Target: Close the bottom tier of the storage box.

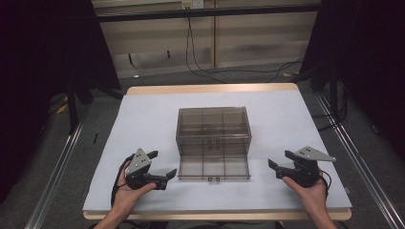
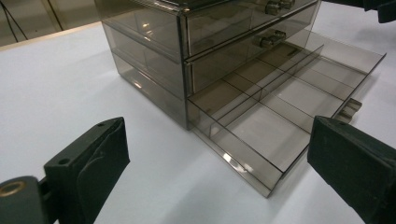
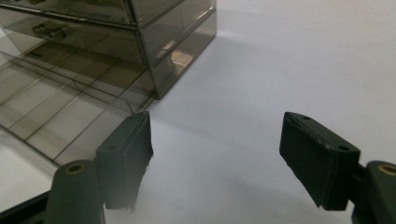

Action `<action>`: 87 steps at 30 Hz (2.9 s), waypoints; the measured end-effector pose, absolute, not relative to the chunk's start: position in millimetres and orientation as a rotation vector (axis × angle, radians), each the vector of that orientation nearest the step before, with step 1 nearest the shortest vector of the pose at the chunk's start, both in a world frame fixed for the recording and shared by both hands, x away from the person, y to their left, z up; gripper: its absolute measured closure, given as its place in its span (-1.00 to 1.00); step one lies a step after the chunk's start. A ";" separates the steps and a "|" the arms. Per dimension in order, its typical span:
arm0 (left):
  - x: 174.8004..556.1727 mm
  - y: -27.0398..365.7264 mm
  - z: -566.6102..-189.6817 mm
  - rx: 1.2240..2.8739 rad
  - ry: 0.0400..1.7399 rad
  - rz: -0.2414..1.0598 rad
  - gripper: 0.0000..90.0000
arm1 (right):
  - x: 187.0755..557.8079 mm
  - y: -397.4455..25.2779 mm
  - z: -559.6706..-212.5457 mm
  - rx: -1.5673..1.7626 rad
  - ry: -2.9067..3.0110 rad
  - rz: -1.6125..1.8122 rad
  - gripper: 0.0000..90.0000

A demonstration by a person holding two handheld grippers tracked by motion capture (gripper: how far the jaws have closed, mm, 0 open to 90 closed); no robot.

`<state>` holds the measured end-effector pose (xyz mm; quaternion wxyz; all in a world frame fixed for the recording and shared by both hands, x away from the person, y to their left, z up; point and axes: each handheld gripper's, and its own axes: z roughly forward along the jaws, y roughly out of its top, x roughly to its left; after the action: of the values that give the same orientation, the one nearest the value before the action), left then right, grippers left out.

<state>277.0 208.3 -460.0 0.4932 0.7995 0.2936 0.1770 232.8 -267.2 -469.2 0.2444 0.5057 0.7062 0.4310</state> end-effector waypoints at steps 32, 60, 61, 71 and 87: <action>275.1 210.3 -457.5 1.928 0.702 0.439 -0.90 | 224.0 -223.8 -453.5 1.220 2.198 1.416 0.98; 276.7 208.1 -459.5 1.943 0.703 0.411 -0.90 | 244.5 -139.5 -447.5 0.968 2.473 1.456 1.00; 276.5 208.2 -459.5 1.944 0.705 0.413 -0.90 | 245.8 -135.6 -447.6 0.966 2.484 1.448 1.00; 275.8 209.2 -458.8 1.930 0.708 0.407 -0.90 | 250.1 -120.9 -460.2 0.924 2.554 1.415 1.00; 276.3 208.4 -459.8 1.953 0.698 0.392 -0.90 | 250.0 -117.7 -471.6 0.931 2.599 1.362 1.00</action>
<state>276.3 208.4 -459.8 0.4929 0.8051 0.2876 0.1617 250.0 -117.7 -471.6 0.0315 0.3023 0.8438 0.4423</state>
